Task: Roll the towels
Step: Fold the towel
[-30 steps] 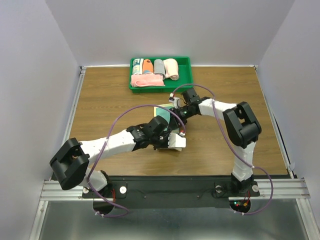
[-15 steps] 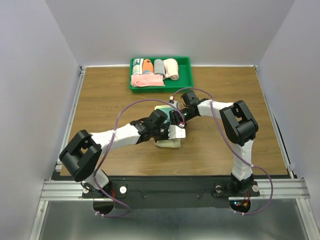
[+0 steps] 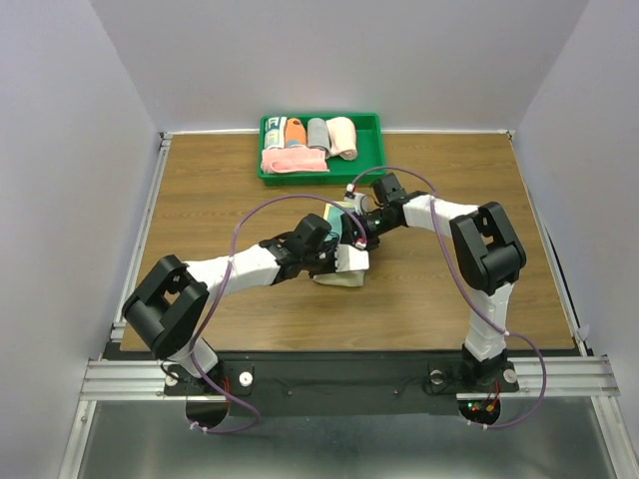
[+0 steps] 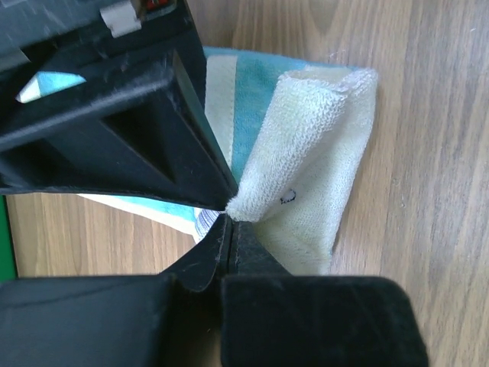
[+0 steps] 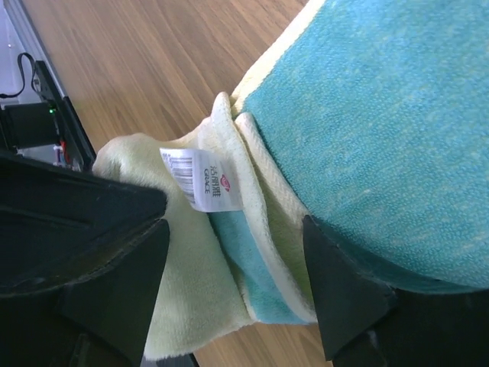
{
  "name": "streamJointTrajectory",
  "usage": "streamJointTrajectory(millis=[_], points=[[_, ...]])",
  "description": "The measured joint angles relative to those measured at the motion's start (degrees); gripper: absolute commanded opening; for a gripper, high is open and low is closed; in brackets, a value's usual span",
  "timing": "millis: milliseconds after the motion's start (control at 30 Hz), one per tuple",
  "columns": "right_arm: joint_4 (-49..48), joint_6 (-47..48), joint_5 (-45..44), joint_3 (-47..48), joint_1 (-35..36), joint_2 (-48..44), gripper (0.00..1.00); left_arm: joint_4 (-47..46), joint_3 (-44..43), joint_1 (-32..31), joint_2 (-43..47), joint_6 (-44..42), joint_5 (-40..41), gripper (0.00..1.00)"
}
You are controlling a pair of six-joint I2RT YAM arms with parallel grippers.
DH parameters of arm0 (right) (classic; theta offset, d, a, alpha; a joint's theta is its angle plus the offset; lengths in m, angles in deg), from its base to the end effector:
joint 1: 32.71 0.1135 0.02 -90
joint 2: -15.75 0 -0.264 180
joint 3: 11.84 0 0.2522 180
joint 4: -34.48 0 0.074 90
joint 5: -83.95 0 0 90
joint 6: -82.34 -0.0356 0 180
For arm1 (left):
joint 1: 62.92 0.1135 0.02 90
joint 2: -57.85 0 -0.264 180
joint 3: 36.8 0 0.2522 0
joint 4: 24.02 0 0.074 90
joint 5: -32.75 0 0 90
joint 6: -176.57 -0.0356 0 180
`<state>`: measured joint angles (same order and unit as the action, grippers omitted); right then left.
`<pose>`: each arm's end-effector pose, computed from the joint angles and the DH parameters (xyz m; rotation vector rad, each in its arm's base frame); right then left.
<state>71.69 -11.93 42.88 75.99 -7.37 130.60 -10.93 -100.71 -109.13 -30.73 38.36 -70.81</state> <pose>0.3482 0.1946 0.1508 -0.7510 2.5390 1.3124 0.2213 -0.2429 0.2056 1.7136 1.4103 -0.2444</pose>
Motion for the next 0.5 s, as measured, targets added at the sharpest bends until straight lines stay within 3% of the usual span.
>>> streamJointTrajectory(millis=[167, 400, 500], points=[[2.8, 1.3, 0.2, 0.0, -1.1, -0.9, 0.78, -0.5, 0.0, 0.6, -1.1, -0.7, -0.3, 0.0], [5.9, 1.4, -0.9, 3.0, -3.7, -0.9, 0.55, 0.1, -0.1, 0.6, -1.2, -0.9, -1.8, 0.0], [5.9, 1.4, -2.8, 4.0, -4.3, -0.8, 0.51, 1.2, -0.7, 0.6, -1.2, -1.0, -2.4, 0.0]])
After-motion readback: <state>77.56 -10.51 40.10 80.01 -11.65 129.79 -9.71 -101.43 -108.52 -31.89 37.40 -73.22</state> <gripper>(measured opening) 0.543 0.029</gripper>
